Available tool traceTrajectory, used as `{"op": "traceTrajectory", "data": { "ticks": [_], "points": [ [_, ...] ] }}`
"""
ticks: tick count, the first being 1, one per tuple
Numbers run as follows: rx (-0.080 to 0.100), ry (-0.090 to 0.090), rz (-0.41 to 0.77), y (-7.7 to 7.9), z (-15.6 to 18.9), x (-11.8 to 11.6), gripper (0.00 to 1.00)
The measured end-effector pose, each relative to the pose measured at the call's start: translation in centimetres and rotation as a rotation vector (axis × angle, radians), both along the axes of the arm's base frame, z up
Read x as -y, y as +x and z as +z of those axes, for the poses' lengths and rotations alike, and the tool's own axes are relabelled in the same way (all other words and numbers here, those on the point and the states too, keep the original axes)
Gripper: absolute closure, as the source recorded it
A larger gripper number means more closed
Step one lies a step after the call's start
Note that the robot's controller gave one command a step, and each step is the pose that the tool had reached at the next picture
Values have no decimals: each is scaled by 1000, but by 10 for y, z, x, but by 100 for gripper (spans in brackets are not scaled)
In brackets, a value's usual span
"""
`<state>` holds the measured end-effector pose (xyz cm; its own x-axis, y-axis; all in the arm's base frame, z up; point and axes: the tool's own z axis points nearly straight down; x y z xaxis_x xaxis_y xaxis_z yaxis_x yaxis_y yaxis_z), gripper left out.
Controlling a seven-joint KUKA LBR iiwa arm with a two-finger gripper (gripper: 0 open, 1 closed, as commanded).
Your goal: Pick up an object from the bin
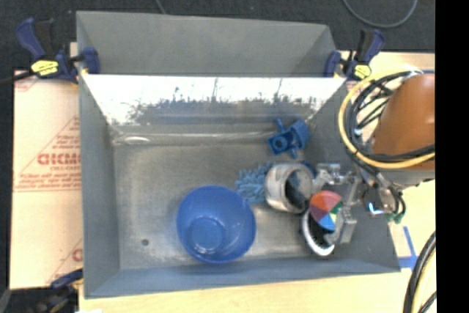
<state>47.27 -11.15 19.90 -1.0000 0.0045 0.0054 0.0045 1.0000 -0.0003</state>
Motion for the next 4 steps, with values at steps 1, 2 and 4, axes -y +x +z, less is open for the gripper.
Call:
{"op": "traceTrajectory", "data": {
  "ticks": [1,2,4],
  "points": [
    [8,-1,5,2,4,-1,0],
    [46,-10,117,97,-117,-25,0],
    [51,-8,33,99,-98,6,0]
  ]
}}
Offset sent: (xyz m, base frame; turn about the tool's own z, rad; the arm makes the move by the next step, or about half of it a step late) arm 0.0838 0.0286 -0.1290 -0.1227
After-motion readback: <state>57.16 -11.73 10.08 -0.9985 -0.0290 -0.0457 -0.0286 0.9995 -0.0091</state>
